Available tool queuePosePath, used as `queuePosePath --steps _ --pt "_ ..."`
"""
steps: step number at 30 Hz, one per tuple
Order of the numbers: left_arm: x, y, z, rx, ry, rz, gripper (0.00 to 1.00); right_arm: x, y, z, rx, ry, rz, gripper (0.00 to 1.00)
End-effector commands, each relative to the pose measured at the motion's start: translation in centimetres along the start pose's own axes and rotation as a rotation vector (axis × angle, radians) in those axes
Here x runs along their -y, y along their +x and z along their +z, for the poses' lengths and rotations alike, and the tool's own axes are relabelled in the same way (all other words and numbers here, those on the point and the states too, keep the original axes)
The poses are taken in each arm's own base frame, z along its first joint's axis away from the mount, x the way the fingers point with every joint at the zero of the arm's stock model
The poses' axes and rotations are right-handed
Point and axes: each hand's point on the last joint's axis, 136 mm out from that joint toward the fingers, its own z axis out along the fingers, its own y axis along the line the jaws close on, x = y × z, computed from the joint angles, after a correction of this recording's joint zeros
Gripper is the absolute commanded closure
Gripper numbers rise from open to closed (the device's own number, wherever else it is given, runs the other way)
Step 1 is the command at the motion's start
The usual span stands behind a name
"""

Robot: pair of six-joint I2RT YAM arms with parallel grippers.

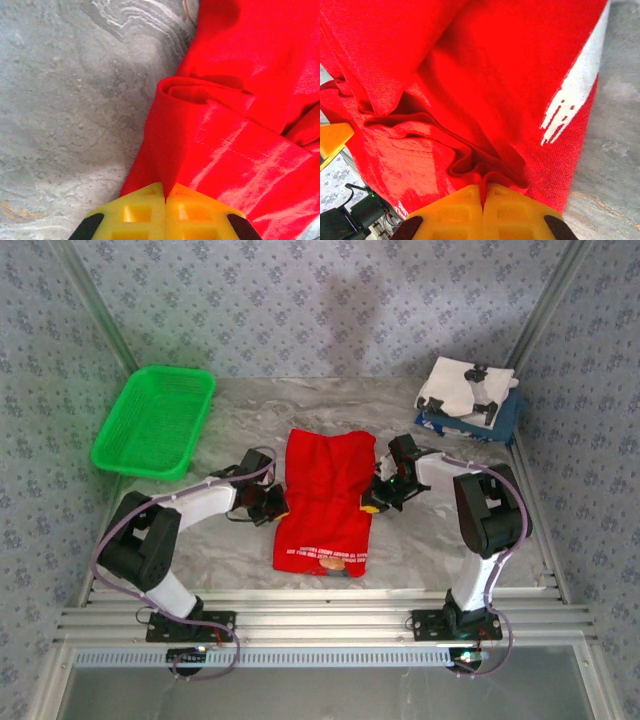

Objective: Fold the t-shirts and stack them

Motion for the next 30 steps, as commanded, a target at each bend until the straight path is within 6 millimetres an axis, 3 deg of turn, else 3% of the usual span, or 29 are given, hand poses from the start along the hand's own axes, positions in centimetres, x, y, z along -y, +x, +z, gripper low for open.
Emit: queuePosePath --steps 1,6,12,17,23,30 --pt "2.7 -0.5 -2.3 0.046 0.082 0.055 0.98 -0.7 0.6 -0.8 0.004 -0.022 -0.010 0.96" --pt "4.0 0.5 -4.6 0.080 0.156 0.106 0.98 -1.8 1.2 -2.1 0.040 -0.050 -0.034 0.96" --pt "5.1 0.5 -5.4 0.106 0.228 0.142 0.97 -2.6 1.5 -3.7 0.100 -0.056 -0.060 0.97" --pt "6.4 -0.1 -5.1 0.117 0.281 0.165 0.98 -2.8 1.3 -4.5 0.139 -0.042 -0.073 0.98" --pt "6.8 -0.8 -3.5 0.116 0.307 0.176 0.98 -2.2 0.9 -4.1 0.151 -0.022 -0.066 0.99" --pt "4.4 -1.7 -1.3 0.108 0.266 0.152 0.98 -0.6 0.1 -3.2 0.148 0.015 -0.039 1.00"
